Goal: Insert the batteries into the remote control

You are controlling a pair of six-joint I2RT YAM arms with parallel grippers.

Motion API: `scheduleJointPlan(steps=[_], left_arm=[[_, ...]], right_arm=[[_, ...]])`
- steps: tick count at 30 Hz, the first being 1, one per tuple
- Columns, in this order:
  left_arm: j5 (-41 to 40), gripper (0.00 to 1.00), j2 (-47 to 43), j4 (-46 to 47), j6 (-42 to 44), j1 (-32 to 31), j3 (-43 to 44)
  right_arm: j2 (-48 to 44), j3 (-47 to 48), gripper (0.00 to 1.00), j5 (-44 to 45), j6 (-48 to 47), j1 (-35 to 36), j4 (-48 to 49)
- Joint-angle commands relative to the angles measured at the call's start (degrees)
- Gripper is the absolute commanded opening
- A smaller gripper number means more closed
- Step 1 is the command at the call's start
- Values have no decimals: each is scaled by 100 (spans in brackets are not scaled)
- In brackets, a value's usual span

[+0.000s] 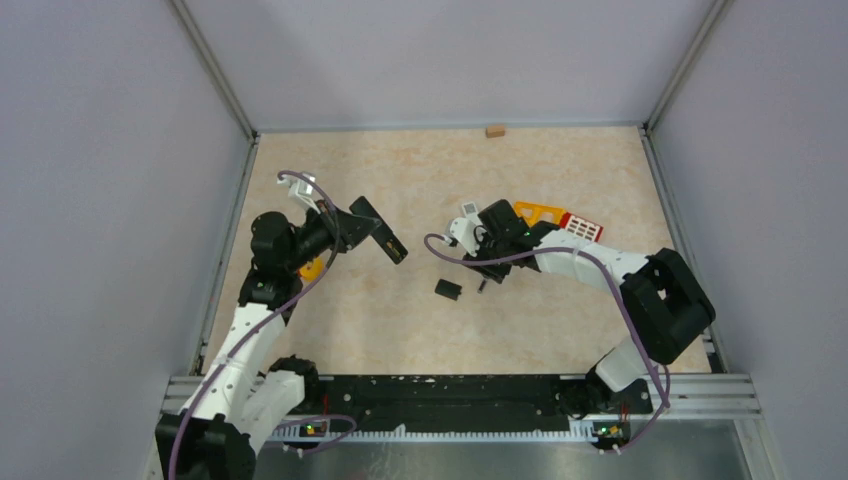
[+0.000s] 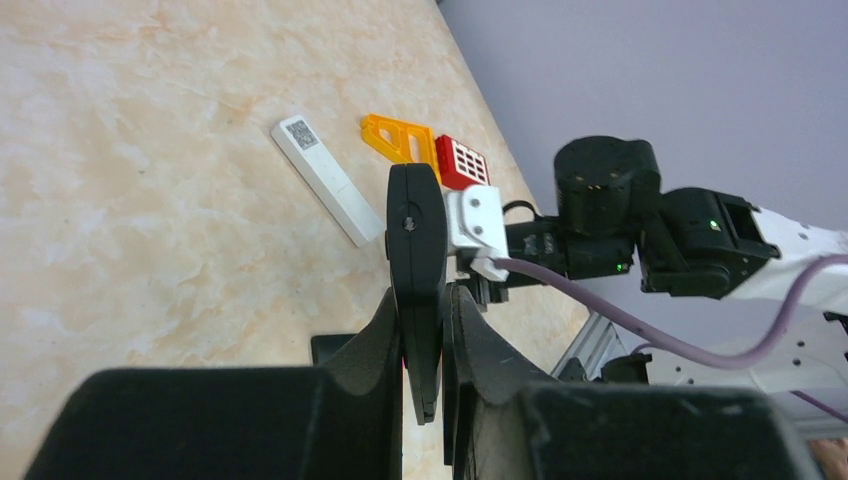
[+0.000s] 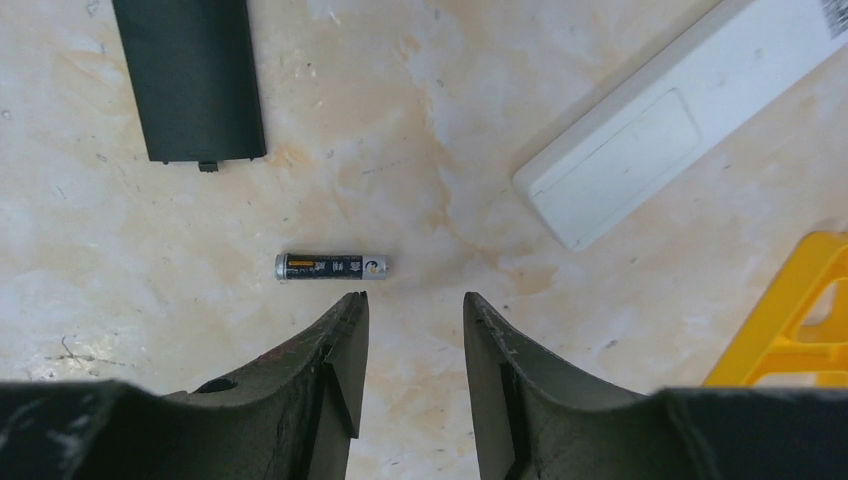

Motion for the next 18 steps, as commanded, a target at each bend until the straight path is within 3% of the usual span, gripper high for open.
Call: scheduleJointPlan(steps=[1,7,18], left_arm=[[-619,0,-537,-4,129,82,263],[-1371,0,-947,-524,291,125,474],[-1303,0,-805,-589,252,188,534]], right_arm=[[-108,98,42,92,-460,176,-19],[183,172,42,228,-616,382,-320],[722,443,42,316,-768,821,-218]])
